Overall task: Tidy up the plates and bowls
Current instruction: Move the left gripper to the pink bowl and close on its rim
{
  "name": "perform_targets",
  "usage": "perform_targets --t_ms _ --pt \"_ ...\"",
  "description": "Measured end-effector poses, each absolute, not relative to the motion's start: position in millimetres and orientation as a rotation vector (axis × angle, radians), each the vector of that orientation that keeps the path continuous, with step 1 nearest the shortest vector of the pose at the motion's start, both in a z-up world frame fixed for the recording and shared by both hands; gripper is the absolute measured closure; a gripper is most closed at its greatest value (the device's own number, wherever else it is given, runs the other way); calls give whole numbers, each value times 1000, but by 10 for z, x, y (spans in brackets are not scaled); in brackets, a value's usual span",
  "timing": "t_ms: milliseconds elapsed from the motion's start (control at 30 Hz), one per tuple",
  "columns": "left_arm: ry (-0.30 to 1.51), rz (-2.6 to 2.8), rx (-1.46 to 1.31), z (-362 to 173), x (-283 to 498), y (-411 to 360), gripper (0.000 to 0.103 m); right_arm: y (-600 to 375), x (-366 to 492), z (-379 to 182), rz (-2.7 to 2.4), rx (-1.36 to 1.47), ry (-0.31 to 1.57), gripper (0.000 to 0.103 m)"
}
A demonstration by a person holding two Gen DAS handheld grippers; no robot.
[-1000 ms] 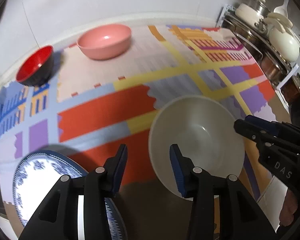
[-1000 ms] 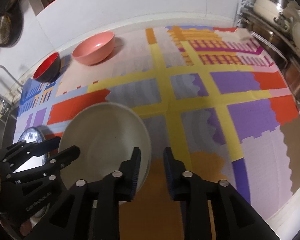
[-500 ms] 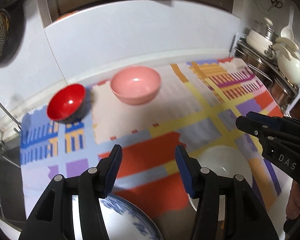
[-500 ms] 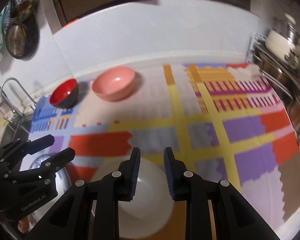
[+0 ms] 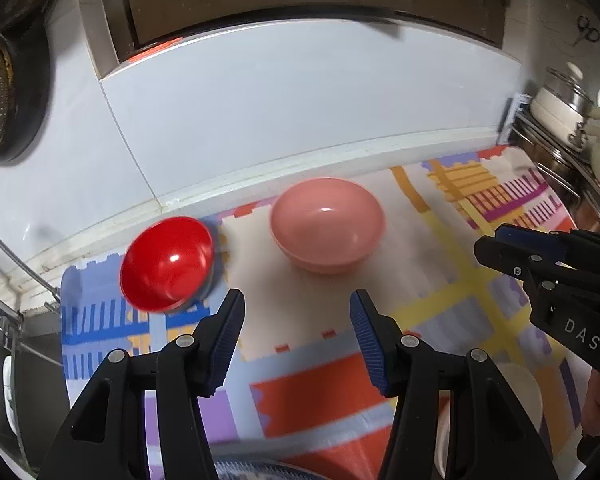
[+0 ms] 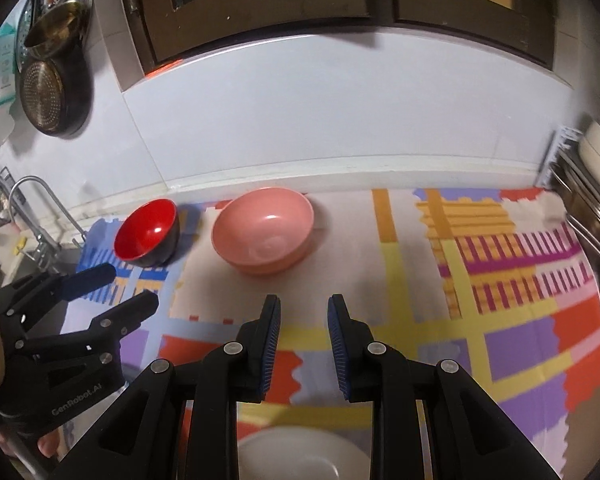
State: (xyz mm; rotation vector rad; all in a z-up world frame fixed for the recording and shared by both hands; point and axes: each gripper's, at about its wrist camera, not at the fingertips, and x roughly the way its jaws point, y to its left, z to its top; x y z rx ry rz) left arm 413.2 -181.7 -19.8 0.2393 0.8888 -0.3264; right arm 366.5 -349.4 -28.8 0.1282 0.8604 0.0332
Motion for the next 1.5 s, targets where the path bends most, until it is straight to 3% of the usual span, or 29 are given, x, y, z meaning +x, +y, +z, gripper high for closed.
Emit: perform_targets --t_ms 1100,1267,1400,1500 --pt "1044 -315 251 -1118 5521 -2015 50 -3504 5158 -1115 78 112 1022 78" --pt "1054 -318 260 -1180 5579 -2061 62 -3520 5214 -1149 79 113 1028 79" --pt "1067 -328 268 -1232 5603 -2098 78 -3526 5235 -1170 80 115 1031 88" --pt "1070 -342 268 -1262 5626 -2131 85 -3531 5234 -1174 77 115 1026 90"
